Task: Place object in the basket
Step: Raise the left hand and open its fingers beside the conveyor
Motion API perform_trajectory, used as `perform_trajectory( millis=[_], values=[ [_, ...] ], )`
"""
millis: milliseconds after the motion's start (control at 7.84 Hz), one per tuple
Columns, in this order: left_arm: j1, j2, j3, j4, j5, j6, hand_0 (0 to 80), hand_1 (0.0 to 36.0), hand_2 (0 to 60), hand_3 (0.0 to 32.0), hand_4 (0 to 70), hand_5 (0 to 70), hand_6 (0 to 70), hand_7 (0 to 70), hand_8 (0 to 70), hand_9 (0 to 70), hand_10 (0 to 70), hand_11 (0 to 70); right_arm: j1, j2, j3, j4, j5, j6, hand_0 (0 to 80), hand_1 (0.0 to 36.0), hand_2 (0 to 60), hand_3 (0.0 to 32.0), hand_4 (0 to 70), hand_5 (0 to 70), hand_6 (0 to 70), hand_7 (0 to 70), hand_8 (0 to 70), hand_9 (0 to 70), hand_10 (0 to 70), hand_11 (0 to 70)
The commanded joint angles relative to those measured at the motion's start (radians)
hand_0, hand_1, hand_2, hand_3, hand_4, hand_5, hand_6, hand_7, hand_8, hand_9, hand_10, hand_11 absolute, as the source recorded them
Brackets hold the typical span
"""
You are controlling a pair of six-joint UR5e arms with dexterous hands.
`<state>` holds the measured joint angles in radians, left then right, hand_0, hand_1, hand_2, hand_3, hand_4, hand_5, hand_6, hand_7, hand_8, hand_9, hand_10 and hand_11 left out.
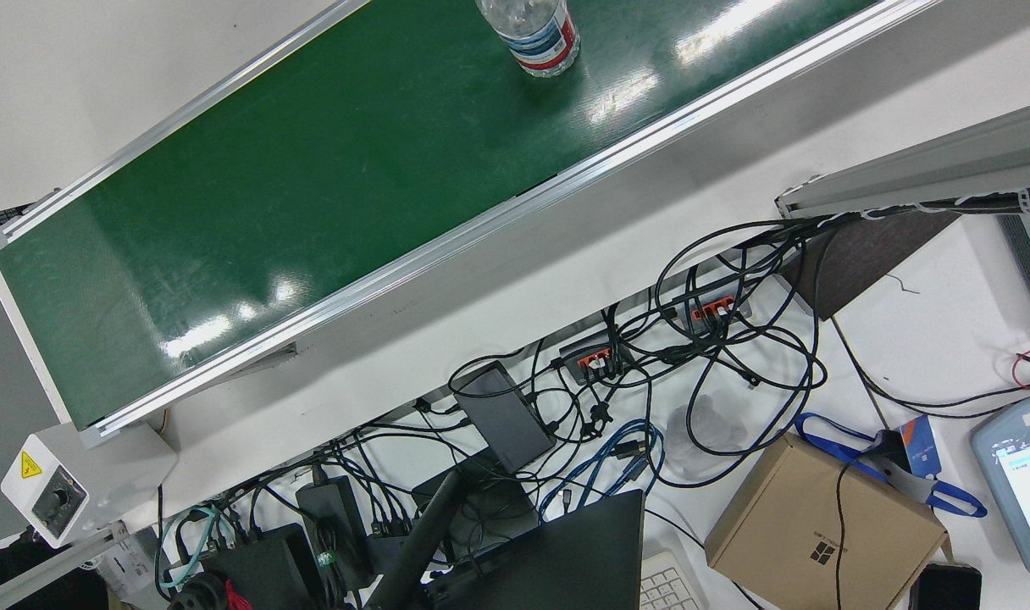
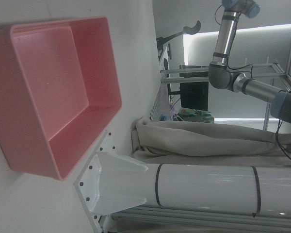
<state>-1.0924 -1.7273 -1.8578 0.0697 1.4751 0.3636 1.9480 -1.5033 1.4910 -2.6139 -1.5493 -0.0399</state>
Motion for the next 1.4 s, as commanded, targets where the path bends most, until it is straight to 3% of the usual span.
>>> perform_trajectory(
  millis=[0, 893, 1275],
  values=[
    [0.002, 0.002, 0.0, 0.001, -0.001, -0.002, 52.5, 11.2, 0.0, 0.0, 11.3, 14.2, 3.0, 0.0, 2.7, 1.4, 6.1, 10.4, 0.0, 0.0, 0.0, 0.0, 0.0, 0.0, 0.0, 0.0, 0.0, 0.0, 0.0, 0.0, 0.0, 0.0, 0.0, 0.0, 0.0, 0.0],
    [0.0, -0.021, -0.006, 0.031, -0.001, -0.008, 54.2, 11.7, 0.0, 0.0, 9.1, 13.3, 2.0, 0.0, 1.5, 0.5, 5.9, 10.4, 0.0, 0.0, 0.0, 0.0, 0.0, 0.0, 0.0, 0.0, 0.0, 0.0, 0.0, 0.0, 0.0, 0.0, 0.0, 0.0, 0.0, 0.0],
    [0.006, -0.032, -0.003, 0.044, -0.004, -0.002, 53.0, 10.2, 0.0, 0.0, 8.9, 13.3, 1.8, 0.0, 1.5, 0.5, 5.8, 10.0, 0.0, 0.0, 0.0, 0.0, 0.0, 0.0, 0.0, 0.0, 0.0, 0.0, 0.0, 0.0, 0.0, 0.0, 0.0, 0.0, 0.0, 0.0]
  ],
)
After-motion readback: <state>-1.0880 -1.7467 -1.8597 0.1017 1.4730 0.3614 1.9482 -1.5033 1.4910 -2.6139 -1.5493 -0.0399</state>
